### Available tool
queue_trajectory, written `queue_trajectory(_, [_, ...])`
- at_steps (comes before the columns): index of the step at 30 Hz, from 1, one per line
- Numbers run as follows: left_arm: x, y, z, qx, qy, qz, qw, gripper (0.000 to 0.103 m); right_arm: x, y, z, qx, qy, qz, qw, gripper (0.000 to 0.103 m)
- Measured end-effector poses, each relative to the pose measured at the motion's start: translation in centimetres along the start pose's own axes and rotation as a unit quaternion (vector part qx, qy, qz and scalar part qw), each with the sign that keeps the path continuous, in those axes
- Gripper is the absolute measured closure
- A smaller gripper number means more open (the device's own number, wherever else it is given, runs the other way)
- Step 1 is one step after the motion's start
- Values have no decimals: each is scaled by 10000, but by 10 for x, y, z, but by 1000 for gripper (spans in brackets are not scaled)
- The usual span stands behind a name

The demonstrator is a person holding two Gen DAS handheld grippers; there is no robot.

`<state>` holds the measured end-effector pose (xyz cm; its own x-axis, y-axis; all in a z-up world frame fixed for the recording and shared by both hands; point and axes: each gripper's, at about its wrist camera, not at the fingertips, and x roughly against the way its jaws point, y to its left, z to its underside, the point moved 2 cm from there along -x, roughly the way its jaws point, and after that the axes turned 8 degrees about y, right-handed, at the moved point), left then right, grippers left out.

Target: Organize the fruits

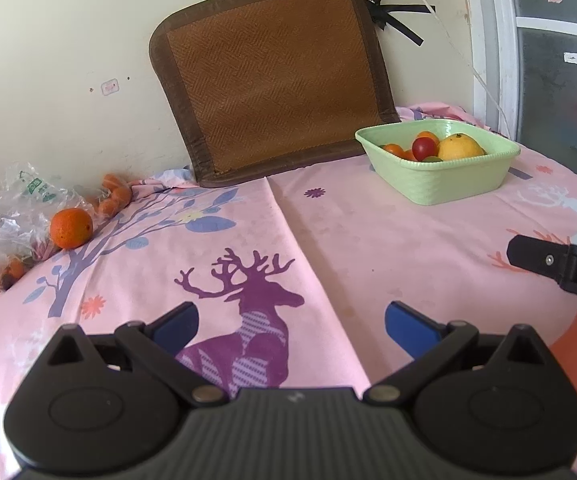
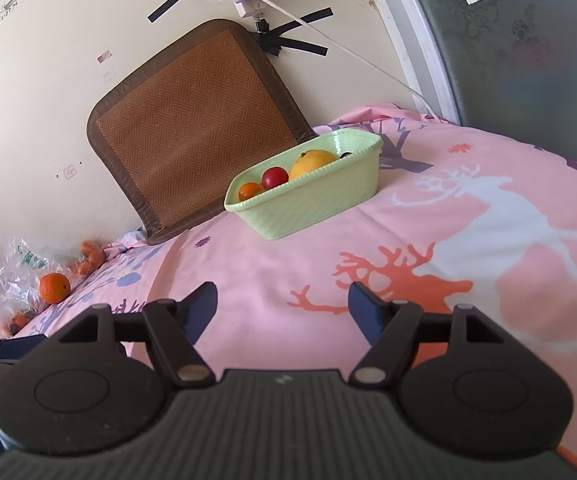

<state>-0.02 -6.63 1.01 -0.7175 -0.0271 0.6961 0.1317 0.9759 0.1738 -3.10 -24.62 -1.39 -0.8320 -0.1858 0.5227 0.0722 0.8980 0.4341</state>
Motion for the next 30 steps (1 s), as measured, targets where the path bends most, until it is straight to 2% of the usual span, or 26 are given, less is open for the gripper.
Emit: queue_trajectory(30, [0,-3,-1,-95,17,-241,9997,0,2,-3,-2,-49,-11,-8,10000,28])
